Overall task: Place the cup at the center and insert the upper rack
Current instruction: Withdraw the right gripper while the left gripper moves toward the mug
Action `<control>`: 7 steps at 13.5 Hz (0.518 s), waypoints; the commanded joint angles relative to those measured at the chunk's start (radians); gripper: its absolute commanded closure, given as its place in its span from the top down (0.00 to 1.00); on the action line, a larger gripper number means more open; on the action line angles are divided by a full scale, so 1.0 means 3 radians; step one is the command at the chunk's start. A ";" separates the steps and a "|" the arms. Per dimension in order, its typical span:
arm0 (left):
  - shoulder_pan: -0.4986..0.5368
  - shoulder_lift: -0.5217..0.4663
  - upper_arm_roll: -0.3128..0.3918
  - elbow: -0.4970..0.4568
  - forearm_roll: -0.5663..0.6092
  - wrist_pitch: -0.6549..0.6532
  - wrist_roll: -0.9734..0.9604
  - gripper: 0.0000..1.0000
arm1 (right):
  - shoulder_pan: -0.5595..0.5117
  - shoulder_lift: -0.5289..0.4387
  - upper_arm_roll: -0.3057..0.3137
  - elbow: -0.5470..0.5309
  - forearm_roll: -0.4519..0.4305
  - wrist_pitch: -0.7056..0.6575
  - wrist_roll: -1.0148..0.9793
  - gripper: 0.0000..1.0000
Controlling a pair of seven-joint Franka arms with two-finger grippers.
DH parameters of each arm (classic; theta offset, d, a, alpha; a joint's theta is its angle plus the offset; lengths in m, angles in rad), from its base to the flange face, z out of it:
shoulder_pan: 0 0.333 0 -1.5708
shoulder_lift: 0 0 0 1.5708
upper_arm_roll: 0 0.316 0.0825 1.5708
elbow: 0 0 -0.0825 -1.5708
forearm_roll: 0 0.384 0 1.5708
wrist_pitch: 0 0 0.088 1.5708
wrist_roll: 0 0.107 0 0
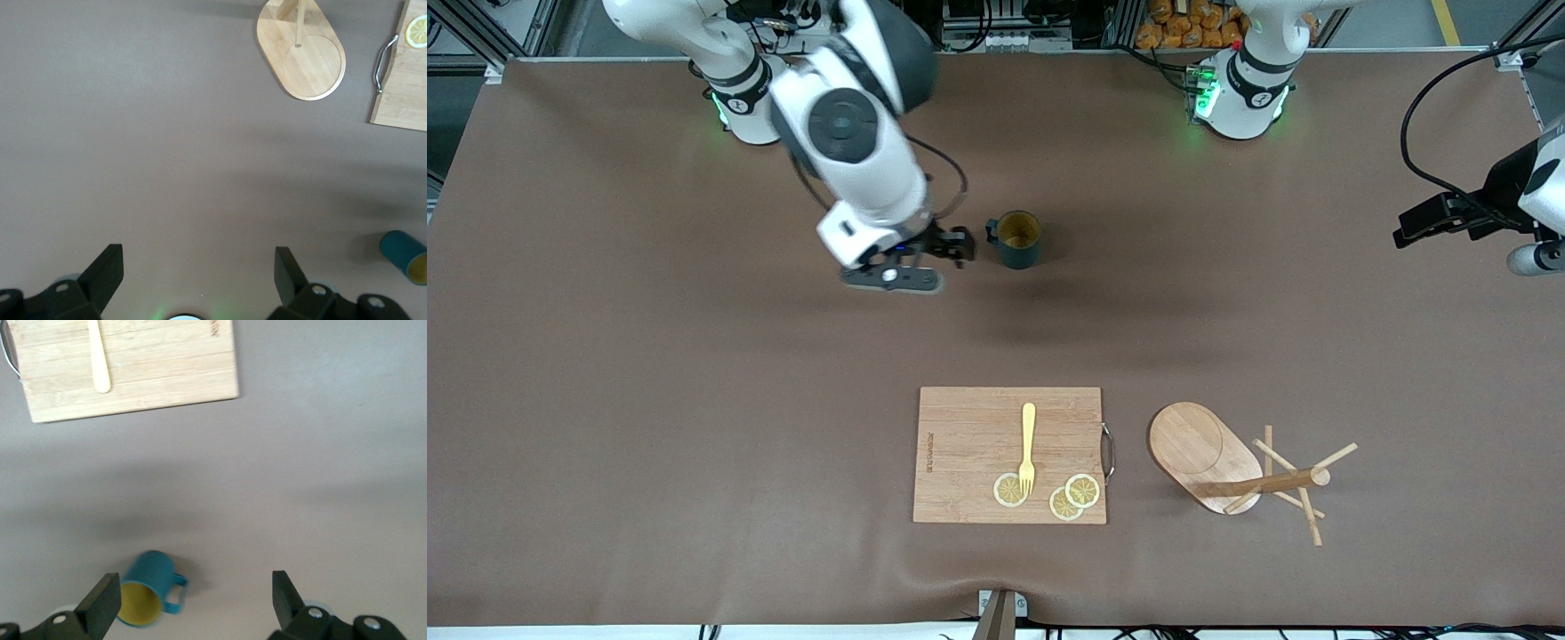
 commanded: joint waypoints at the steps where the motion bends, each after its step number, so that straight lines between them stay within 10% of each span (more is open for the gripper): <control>1: -0.0035 -0.0016 -0.0026 0.0034 -0.0054 0.0015 -0.0240 1.00 | -0.0422 -0.0264 0.0072 -0.0021 -0.0008 -0.0315 -0.0546 1.00; 7: -0.0219 -0.0036 -0.0021 0.0049 -0.0228 0.0010 -0.0868 1.00 | -0.1327 -0.0581 0.0036 0.0113 -0.0034 -0.0664 -0.1558 1.00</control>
